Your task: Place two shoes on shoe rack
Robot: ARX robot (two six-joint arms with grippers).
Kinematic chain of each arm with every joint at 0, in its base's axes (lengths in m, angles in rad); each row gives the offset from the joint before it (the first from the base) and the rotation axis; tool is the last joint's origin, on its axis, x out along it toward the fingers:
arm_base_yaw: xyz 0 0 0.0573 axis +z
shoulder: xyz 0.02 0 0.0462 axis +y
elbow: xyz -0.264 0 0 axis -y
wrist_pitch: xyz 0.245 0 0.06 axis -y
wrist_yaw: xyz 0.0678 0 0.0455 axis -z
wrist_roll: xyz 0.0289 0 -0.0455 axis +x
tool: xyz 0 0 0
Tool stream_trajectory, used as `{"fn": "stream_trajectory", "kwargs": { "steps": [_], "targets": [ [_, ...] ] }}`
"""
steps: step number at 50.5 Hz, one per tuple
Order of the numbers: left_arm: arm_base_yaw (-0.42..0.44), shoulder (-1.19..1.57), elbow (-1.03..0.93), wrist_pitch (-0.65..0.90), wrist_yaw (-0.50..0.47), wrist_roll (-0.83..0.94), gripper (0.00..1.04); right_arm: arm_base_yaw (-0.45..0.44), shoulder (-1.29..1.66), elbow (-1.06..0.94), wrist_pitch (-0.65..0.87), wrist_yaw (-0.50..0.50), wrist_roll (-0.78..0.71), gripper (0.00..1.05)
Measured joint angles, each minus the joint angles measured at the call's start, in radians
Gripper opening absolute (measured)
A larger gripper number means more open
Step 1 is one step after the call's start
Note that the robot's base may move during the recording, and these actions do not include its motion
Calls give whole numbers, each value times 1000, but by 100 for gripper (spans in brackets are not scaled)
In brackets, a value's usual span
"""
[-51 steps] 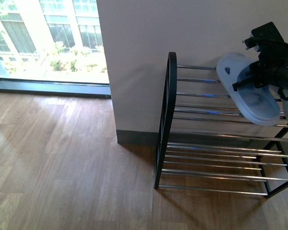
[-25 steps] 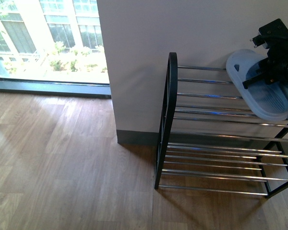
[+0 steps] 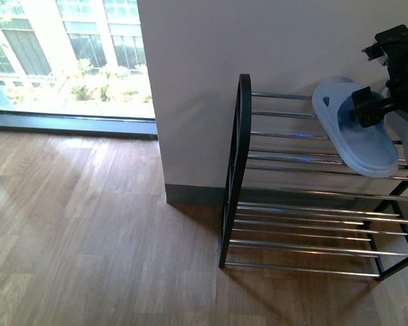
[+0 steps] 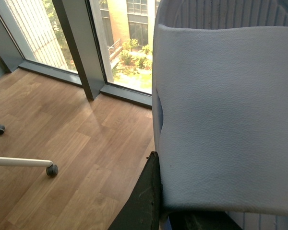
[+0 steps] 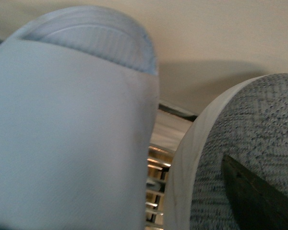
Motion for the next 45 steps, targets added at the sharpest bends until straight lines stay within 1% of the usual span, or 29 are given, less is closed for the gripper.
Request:
{"fn": "stream_trajectory", "kwargs": {
  "steps": [6,9,17,23,27,33,39,45],
  "targets": [
    [0,0,0,0,0,0,2,-25,-95,14,-205,-91,-68,97],
    [0,0,0,0,0,0,2,-49,-141,36,-267,-105,-119,95],
    [0,0,0,0,0,0,2,-114,-230,81,-357,-154,-216,96],
    [0,0,0,0,0,0,2,-165,-308,79,-376,-201,-240,96],
    [0,0,0,0,0,0,2,-209,-402,32,-349,-259,-238,96],
    [0,0,0,0,0,0,2,-248,-588,-131,-236,-336,-186,96],
    [0,0,0,0,0,0,2,-250,-793,-360,-61,-340,-125,96],
    [0,0,0,0,0,0,2,-251,-924,-519,18,-340,-63,96]
  ]
}}
